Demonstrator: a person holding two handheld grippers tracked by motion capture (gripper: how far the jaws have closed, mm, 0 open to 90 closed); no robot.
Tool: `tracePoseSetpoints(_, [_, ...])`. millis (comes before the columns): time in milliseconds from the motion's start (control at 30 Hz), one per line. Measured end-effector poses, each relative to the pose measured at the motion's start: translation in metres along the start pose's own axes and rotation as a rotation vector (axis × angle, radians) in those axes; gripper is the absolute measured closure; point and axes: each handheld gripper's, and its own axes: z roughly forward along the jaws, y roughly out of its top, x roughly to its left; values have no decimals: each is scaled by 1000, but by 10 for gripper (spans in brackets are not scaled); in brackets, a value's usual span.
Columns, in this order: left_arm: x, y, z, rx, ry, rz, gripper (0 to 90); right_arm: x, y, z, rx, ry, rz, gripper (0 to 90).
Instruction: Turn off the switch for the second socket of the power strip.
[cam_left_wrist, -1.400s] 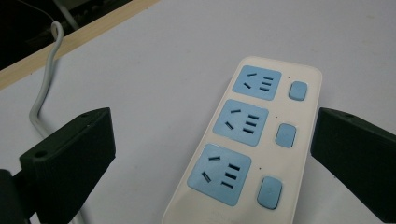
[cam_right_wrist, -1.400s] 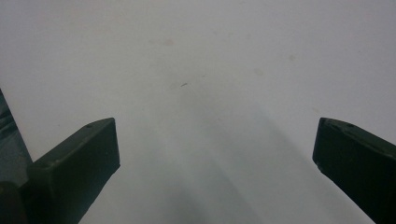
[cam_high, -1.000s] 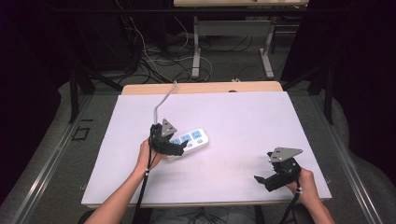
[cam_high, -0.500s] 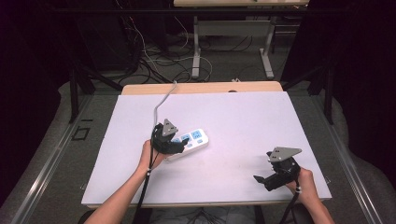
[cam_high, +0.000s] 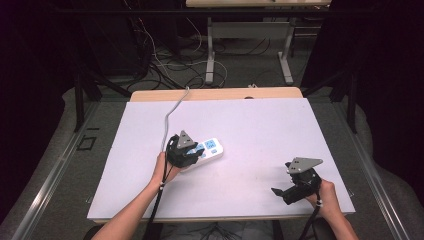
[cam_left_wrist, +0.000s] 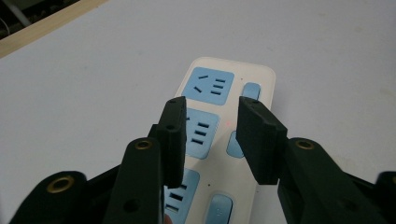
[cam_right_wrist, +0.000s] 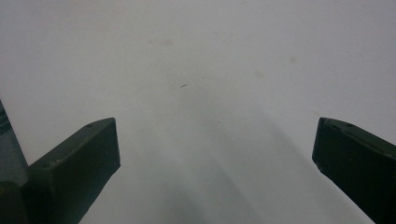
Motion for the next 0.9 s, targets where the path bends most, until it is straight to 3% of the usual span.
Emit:
tracePoseSetpoints(500, [-3,-3,2,-30,-27,6,875,1,0,1,-11,-7,7,4])
tracePoseSetpoints(700, [-3,-5,5,-38,-66,6,897,1,0,0,-1,0,12,4])
tracePoseSetpoints(900, [-5,-4,7,-24,-74,6,899,1,0,0,3,3,7,4])
